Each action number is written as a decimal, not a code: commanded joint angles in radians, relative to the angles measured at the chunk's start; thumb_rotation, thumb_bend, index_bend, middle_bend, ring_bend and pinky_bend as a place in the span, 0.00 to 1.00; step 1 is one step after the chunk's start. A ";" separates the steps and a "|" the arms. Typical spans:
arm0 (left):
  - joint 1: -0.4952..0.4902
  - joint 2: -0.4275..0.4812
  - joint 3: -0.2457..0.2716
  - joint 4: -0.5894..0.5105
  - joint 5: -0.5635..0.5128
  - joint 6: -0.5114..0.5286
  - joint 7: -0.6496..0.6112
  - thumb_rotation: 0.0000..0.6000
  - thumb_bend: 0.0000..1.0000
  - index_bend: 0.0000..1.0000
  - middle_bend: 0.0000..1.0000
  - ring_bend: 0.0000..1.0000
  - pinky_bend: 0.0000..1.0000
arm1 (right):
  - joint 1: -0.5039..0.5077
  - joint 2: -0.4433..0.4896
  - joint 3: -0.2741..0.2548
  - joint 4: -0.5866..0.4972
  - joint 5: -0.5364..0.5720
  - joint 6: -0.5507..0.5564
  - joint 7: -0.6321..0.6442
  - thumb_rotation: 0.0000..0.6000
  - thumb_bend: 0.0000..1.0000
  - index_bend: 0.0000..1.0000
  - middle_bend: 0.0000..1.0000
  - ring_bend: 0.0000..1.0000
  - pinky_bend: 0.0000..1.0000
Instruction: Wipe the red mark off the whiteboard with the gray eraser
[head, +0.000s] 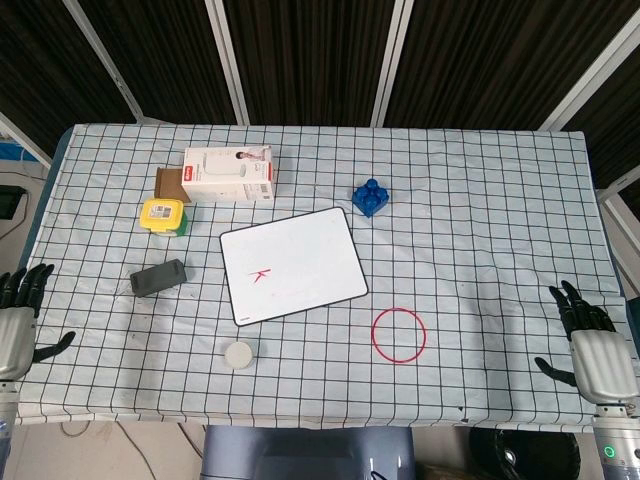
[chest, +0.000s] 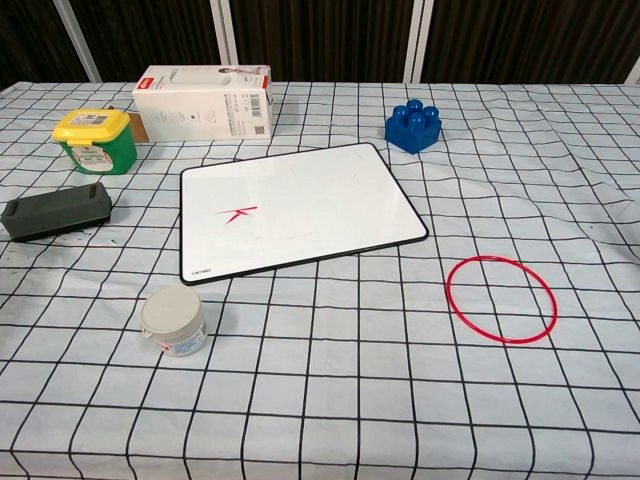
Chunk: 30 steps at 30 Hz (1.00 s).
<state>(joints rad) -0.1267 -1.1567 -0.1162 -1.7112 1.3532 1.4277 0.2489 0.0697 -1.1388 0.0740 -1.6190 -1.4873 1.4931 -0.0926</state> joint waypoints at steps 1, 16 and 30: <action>-0.052 -0.016 -0.039 -0.033 -0.061 -0.062 0.049 1.00 0.13 0.01 0.08 0.01 0.05 | 0.000 0.000 -0.001 -0.001 -0.001 0.000 0.001 1.00 0.04 0.00 0.04 0.18 0.21; -0.308 -0.073 -0.159 0.015 -0.508 -0.411 0.232 1.00 0.13 0.01 0.10 0.01 0.06 | 0.000 0.001 -0.004 -0.003 -0.003 -0.005 0.002 1.00 0.04 0.00 0.04 0.18 0.21; -0.478 -0.138 -0.141 0.136 -0.728 -0.530 0.340 1.00 0.12 0.06 0.17 0.03 0.07 | 0.004 0.003 -0.004 -0.005 0.004 -0.015 -0.003 1.00 0.04 0.00 0.04 0.18 0.21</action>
<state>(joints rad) -0.5879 -1.2807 -0.2673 -1.5918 0.6418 0.9091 0.5737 0.0737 -1.1356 0.0702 -1.6244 -1.4831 1.4779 -0.0953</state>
